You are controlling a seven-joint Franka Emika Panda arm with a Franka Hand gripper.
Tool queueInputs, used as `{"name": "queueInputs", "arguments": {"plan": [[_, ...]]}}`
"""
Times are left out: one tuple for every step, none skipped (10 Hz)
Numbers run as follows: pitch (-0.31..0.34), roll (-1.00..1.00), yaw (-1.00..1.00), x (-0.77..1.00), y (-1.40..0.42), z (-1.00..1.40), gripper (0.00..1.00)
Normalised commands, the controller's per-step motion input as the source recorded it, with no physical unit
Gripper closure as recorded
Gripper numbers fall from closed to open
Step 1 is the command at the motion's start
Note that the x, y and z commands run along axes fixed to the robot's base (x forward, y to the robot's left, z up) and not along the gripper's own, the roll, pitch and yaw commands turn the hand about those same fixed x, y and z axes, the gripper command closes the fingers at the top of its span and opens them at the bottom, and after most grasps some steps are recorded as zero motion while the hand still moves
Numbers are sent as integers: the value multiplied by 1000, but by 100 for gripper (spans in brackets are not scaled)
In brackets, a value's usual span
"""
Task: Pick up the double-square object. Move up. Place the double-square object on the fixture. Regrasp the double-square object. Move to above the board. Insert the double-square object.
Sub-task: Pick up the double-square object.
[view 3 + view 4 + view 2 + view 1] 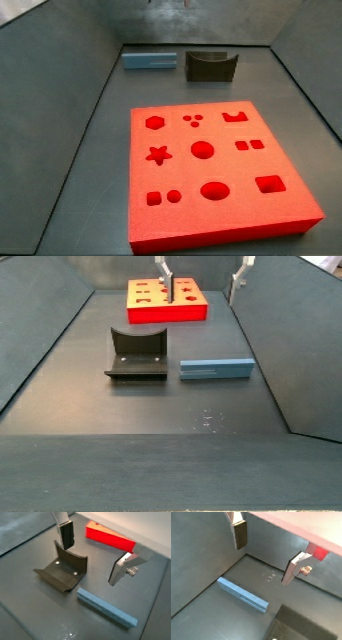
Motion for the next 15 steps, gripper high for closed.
{"name": "queueInputs", "arguments": {"plan": [[-6,-230,-686,0,46,-246,0],[-13,-330,-640,-57,6,-394,0],[0,-290,-760,-57,0,-477,0],[0,-273,-794,-74,0,-497,0],[0,-267,-803,-89,0,-489,0],[0,-264,-806,-89,0,-471,0],[0,-264,-806,-91,0,-471,0],[0,-267,-803,-89,0,-474,0],[0,-311,-751,-123,0,-454,0],[0,-420,-629,-174,0,-254,0],[0,-500,-417,-226,0,-91,0],[0,-490,-409,-209,40,-137,0],[-21,-427,-380,-117,191,-274,0],[-29,-367,-357,-71,160,-391,0],[-26,-343,-323,-31,126,-440,0]]}}
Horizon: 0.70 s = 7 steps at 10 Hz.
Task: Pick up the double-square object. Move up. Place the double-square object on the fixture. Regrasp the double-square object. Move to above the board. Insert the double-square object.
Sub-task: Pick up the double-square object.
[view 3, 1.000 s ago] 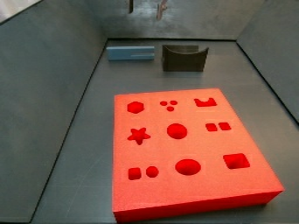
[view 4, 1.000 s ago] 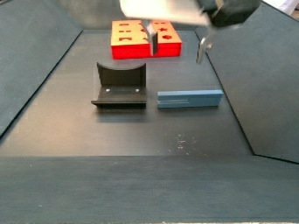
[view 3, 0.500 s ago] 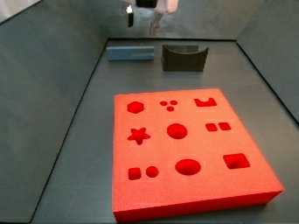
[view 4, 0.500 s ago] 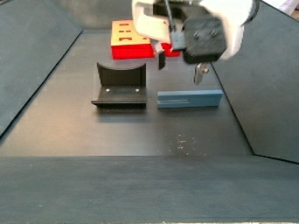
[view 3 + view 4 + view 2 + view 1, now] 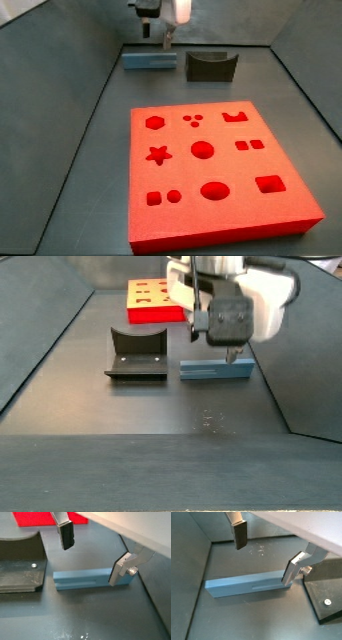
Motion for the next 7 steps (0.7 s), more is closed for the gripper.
{"name": "queueInputs", "arguments": {"plan": [[0,-329,-331,-77,103,-483,0],[0,-306,-377,-100,57,-526,0],[0,-260,-446,-129,31,-609,0],[-7,-276,-511,-134,0,-540,0],[-16,-289,-486,-111,0,-451,0],[-24,-237,-386,-17,0,-420,0],[-84,-160,-20,0,0,-197,0]]}}
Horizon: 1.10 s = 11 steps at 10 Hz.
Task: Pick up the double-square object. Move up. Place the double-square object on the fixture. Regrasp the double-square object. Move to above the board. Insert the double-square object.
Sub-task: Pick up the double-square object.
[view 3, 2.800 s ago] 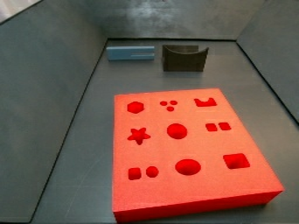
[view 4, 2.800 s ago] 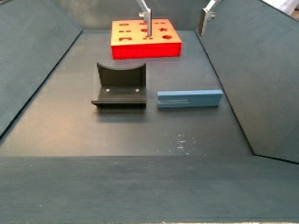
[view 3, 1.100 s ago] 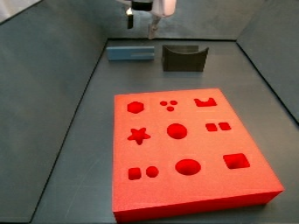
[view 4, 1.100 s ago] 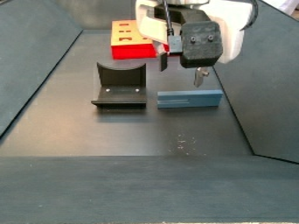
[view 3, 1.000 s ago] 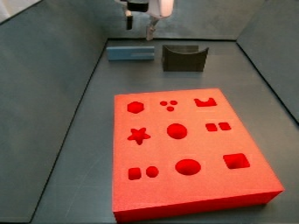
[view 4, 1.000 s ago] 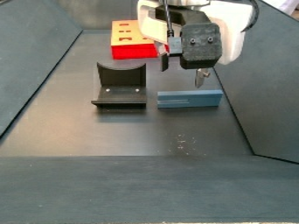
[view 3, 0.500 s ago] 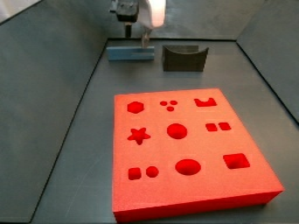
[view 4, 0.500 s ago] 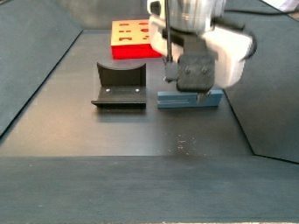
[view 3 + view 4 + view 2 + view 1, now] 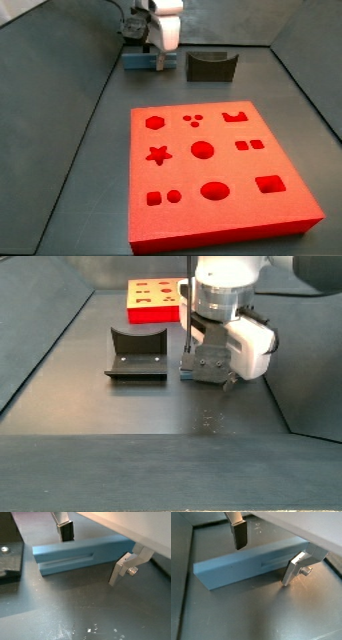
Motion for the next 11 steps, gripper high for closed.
{"name": "queueInputs", "arguments": {"plan": [[-53,23,0,0,-29,0,0],[0,0,0,0,0,0,100],[0,0,0,0,0,0,100],[0,0,0,0,0,0,100],[0,0,0,0,0,0,100],[0,0,0,0,0,0,100],[0,0,0,0,0,0,100],[0,0,0,0,0,0,100],[0,0,0,0,0,0,100],[0,0,0,0,0,0,100],[0,0,0,0,0,0,100]]}}
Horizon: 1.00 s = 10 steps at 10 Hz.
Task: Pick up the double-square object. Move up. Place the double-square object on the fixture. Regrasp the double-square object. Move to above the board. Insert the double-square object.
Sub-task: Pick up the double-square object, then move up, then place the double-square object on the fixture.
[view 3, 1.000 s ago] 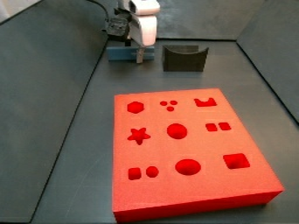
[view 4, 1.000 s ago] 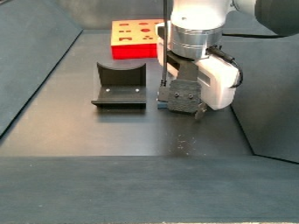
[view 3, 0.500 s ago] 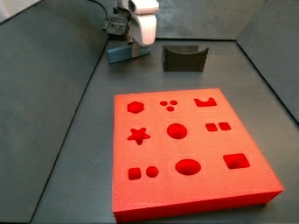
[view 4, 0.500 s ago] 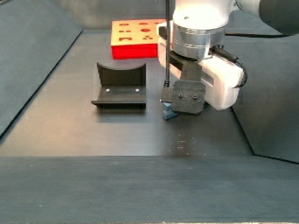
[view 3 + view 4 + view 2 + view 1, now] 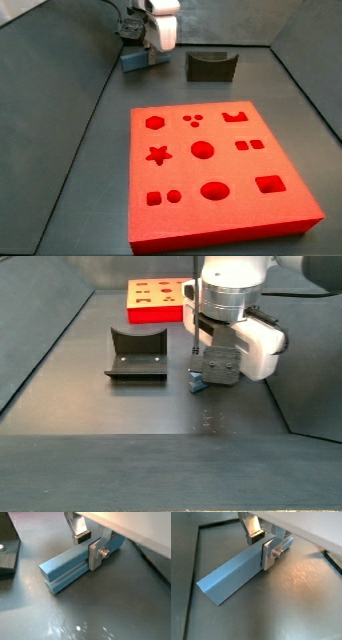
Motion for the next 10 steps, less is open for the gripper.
{"name": "queueInputs", "arguments": {"plan": [[0,0,0,0,0,0,100],[0,0,0,0,0,833,100],[60,-15,23,-47,37,792,100],[80,-19,24,-72,33,746,100],[82,-14,11,-40,20,557,100],[79,-8,3,-21,12,412,100],[73,1,-2,-18,9,252,100],[0,0,0,0,0,1000,100],[7,1,-1,-3,-2,1000,100],[17,4,0,-11,-1,1000,100]]}}
